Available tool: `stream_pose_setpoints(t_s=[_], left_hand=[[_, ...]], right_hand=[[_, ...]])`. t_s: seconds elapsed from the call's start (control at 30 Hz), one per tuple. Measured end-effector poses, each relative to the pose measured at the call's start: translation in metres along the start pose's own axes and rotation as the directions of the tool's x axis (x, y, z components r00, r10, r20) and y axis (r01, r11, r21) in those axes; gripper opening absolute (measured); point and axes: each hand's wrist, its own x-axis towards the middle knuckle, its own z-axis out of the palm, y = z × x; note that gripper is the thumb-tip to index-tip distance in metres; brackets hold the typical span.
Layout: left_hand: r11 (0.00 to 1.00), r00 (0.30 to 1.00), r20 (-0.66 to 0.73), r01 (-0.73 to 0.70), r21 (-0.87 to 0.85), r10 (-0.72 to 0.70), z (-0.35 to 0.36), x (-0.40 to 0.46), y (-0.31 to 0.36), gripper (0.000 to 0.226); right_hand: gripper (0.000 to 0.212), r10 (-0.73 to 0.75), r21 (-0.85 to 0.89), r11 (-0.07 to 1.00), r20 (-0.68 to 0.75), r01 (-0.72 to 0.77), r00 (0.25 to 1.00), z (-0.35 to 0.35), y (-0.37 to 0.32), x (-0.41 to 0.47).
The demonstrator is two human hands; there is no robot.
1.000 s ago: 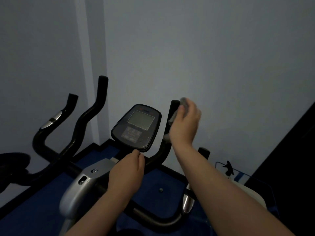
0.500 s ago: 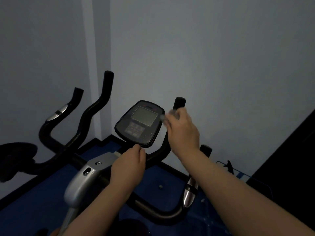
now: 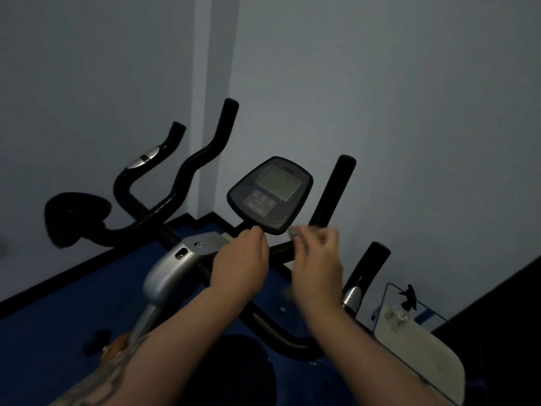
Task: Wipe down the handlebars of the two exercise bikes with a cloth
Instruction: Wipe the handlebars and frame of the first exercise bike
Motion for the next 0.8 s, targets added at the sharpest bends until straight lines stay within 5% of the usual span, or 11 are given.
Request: stream_pose_setpoints(t_s=[0.13, 0.3, 0.37, 0.6, 0.73, 0.8], left_hand=[[0.990, 0.997, 0.013, 0.077, -0.117, -0.076, -0.008, -0.013, -0.007, 0.020], [0.982, 0.993, -0.001, 0.115, -0.153, -0.116, -0.019, -0.035, -0.013, 0.021], [0.972, 0.993, -0.005, 0.112, -0.208, -0.115, -0.022, -0.044, -0.013, 0.018], [0.960, 0.960, -0.162, 0.192, -0.203, -0.227, -0.035, -0.098, -0.022, 0.018], [0.883, 0.879, -0.251, 0.304, -0.358, -0.405, -0.029, -0.112, -0.019, 0.021], [0.851, 0.848, -0.278, 0.315, -0.420, -0.451, -0.027, -0.114, -0.017, 0.022]], right_hand=[[0.026, -0.137, 0.102, 0.988, 0.207, 0.118, 0.969, 0.010, -0.014, -0.015], [0.027, 0.009, -0.039, 0.999, 0.017, -0.008, 1.000, -0.016, 0.009, 0.031], [0.026, -0.041, -0.036, 0.998, 0.035, 0.042, 0.999, -0.005, 0.005, 0.011], [0.027, -0.291, 0.152, 0.956, 0.403, 0.250, 0.868, 0.010, -0.023, -0.012], [0.027, -0.159, -0.039, 0.984, 0.214, 0.171, 0.964, -0.011, -0.001, 0.023], [0.028, -0.112, -0.029, 0.992, 0.234, 0.122, 0.966, -0.004, -0.009, 0.006]])
